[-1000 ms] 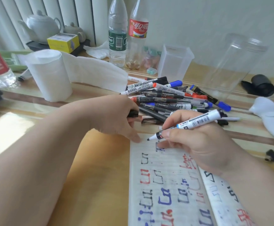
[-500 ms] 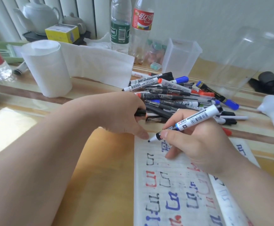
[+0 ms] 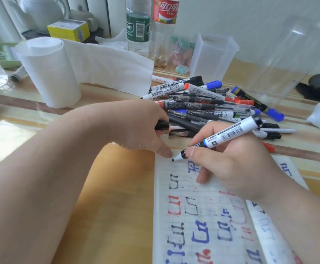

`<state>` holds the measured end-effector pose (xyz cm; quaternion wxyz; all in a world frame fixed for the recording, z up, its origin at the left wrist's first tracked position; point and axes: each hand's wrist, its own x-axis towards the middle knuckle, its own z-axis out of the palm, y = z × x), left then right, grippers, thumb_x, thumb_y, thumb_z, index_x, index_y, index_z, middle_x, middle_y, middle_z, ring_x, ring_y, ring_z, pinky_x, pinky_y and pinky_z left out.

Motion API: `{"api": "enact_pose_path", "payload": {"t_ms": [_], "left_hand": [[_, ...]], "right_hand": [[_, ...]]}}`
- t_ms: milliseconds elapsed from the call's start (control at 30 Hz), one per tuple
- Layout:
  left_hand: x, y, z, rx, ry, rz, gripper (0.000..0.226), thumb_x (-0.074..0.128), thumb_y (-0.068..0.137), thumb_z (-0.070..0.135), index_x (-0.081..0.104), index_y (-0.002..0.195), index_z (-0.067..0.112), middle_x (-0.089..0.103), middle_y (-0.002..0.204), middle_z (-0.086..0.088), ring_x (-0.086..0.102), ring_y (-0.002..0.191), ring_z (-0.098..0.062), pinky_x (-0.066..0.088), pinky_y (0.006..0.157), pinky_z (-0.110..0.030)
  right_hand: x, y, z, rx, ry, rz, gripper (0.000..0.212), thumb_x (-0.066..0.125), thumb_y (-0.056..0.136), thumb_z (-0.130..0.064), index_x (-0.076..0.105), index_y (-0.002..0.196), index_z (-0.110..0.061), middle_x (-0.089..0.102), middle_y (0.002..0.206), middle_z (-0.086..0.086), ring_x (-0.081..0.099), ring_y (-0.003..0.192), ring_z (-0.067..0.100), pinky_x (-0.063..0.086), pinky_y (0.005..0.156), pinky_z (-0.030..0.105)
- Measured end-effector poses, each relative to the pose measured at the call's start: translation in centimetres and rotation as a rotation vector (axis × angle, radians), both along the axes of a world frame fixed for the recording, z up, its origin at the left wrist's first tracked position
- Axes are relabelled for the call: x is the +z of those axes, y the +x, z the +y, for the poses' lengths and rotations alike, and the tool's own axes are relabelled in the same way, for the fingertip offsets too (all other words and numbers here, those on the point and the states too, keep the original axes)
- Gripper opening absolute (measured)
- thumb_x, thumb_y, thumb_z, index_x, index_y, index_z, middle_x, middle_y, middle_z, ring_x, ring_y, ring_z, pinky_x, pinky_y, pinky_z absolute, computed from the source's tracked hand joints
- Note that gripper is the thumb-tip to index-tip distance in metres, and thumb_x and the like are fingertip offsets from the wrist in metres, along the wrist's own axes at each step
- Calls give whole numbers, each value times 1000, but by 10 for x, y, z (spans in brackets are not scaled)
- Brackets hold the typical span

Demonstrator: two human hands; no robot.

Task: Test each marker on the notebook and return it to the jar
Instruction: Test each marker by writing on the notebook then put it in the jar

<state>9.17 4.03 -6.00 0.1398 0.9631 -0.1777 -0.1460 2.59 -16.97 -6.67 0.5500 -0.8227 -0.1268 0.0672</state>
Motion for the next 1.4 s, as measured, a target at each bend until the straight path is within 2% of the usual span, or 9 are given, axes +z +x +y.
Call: {"api": "enact_pose_path", "payload": {"t_ms": [133, 333, 533, 700, 833, 967, 1033, 1200, 1400], "left_hand": [[2, -2, 1, -11, -38, 23, 31, 76, 60, 72, 57, 68, 48, 51, 46, 18, 46, 42, -2, 33, 50, -25], [-2, 1, 1, 5, -9, -2, 53, 77, 62, 70, 53, 62, 23, 51, 46, 18, 44, 43, -6, 35, 50, -24], [-2, 0, 1, -8, -16, -5, 53, 78, 64, 68, 51, 61, 23, 50, 45, 19, 44, 40, 0, 34, 50, -25], [-2, 0, 1, -9, -18, -7, 53, 78, 63, 68, 52, 61, 22, 50, 45, 19, 45, 41, 0, 33, 51, -25], [-1, 0, 1, -1, -15, 3, 53, 75, 60, 70, 53, 62, 22, 51, 46, 19, 46, 42, 1, 34, 51, -25], [-1, 0, 0, -8, -5, 0, 48, 76, 63, 69, 55, 63, 25, 52, 47, 20, 46, 43, 2, 33, 50, -25], [-1, -1, 0, -13, -10, 7, 40, 75, 61, 70, 58, 64, 33, 52, 47, 20, 47, 44, 2, 33, 51, -25], [-1, -1, 0, -9, -5, 4, 51, 76, 62, 69, 53, 63, 23, 53, 48, 24, 48, 45, 6, 34, 51, -25], [3, -6, -1, -23, -20, -29, 43, 75, 64, 68, 55, 64, 31, 52, 49, 20, 47, 44, 0, 31, 43, -17]], "right_hand": [[0, 0, -2, 53, -13, 13, 8, 72, 72, -24, 69, 75, -17, 59, 51, 17, 60, 40, 22, 41, 38, 27], [-1, 1, -4, 51, 4, 15, 6, 69, 69, -18, 66, 70, -13, 51, 43, 6, 42, 32, 14, 31, 35, 23], [-3, 4, -7, -6, 50, -9, 12, 73, 74, -24, 68, 77, -13, 57, 52, 18, 55, 36, 28, 39, 37, 30], [-4, 2, -4, -8, -34, -29, 8, 70, 74, -28, 68, 76, -20, 57, 45, 7, 58, 34, 20, 39, 33, 28], [-2, 0, -3, 42, -25, -23, 6, 72, 74, -25, 69, 76, -21, 58, 47, 3, 58, 39, 18, 43, 38, 25], [-3, 2, -4, 49, -2, -11, 6, 73, 73, -24, 70, 76, -20, 61, 53, 9, 58, 39, 21, 42, 38, 27], [-3, 3, -5, 36, 2, -5, 5, 71, 72, -23, 69, 74, -18, 60, 54, 15, 56, 37, 22, 40, 37, 26], [-6, 7, -8, -24, -29, -39, 11, 66, 65, -19, 62, 69, -9, 50, 48, 11, 41, 36, 16, 31, 38, 22], [-9, 12, -11, -109, 299, 5, 24, 71, 58, -25, 58, 64, -6, 46, 49, 9, 34, 40, 22, 29, 40, 23]]}}
